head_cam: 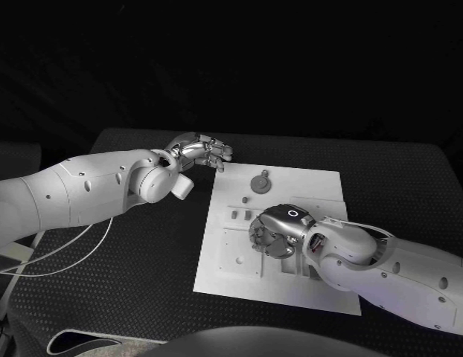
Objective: Assemble the parts on the task board
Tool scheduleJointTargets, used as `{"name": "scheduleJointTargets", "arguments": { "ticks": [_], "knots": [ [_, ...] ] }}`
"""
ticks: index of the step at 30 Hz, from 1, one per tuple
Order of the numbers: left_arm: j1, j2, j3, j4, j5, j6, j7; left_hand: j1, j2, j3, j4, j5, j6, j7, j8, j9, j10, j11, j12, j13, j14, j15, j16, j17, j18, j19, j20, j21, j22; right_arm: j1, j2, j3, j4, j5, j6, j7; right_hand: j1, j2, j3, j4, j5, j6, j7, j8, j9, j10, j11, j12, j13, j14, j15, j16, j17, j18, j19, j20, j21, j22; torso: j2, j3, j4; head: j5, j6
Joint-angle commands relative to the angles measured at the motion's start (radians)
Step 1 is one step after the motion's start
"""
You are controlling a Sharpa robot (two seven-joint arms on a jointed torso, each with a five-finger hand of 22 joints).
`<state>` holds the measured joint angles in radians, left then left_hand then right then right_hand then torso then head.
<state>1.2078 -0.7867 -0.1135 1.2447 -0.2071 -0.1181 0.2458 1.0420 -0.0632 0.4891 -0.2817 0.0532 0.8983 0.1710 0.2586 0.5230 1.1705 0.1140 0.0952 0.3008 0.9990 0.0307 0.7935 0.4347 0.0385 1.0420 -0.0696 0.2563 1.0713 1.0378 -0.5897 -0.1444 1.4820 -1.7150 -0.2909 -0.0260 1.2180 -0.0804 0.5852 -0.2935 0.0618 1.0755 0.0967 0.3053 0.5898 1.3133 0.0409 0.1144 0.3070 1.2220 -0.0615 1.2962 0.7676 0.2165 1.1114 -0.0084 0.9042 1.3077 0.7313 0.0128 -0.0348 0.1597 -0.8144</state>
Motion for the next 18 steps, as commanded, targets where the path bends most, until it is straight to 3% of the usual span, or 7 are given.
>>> {"name": "scheduleJointTargets", "arguments": {
  "ticks": [1,18],
  "knots": [
    [0.001,0.000,0.001,0.003,0.001,0.009,0.008,-0.009,0.002,-0.006,0.001,0.003,-0.004,-0.001,0.004,-0.001,0.006,-0.001,-0.002,-0.001,0.009,-0.001,-0.006,0.001,0.015,0.005,0.001,-0.003,-0.001,-0.001,0.003,0.000,-0.004,-0.011,0.019,0.005,0.003,0.012,0.005,-0.001,0.006,0.004,0.000,0.006,0.001,0.005,0.000,0.003,0.001,-0.001,-0.008,-0.005,-0.001,0.045,0.000,-0.008,0.001,0.007,0.000,-0.0004,0.0002,0.000,-0.001],
    [0.002,0.001,0.001,0.004,0.001,0.010,0.007,-0.009,0.002,-0.007,0.001,0.003,-0.004,-0.001,0.004,-0.002,0.006,-0.001,-0.002,-0.001,0.009,-0.002,-0.008,0.003,0.015,0.005,0.001,-0.004,-0.001,-0.003,0.029,-0.012,-0.021,-0.019,0.044,-0.009,0.002,0.012,0.005,-0.001,0.006,0.003,0.000,0.005,0.002,0.005,0.000,0.003,0.000,-0.001,-0.008,-0.006,-0.001,0.045,0.000,-0.008,0.001,0.008,0.000,-0.0016,0.0017,-0.001,-0.006]
  ]
}}
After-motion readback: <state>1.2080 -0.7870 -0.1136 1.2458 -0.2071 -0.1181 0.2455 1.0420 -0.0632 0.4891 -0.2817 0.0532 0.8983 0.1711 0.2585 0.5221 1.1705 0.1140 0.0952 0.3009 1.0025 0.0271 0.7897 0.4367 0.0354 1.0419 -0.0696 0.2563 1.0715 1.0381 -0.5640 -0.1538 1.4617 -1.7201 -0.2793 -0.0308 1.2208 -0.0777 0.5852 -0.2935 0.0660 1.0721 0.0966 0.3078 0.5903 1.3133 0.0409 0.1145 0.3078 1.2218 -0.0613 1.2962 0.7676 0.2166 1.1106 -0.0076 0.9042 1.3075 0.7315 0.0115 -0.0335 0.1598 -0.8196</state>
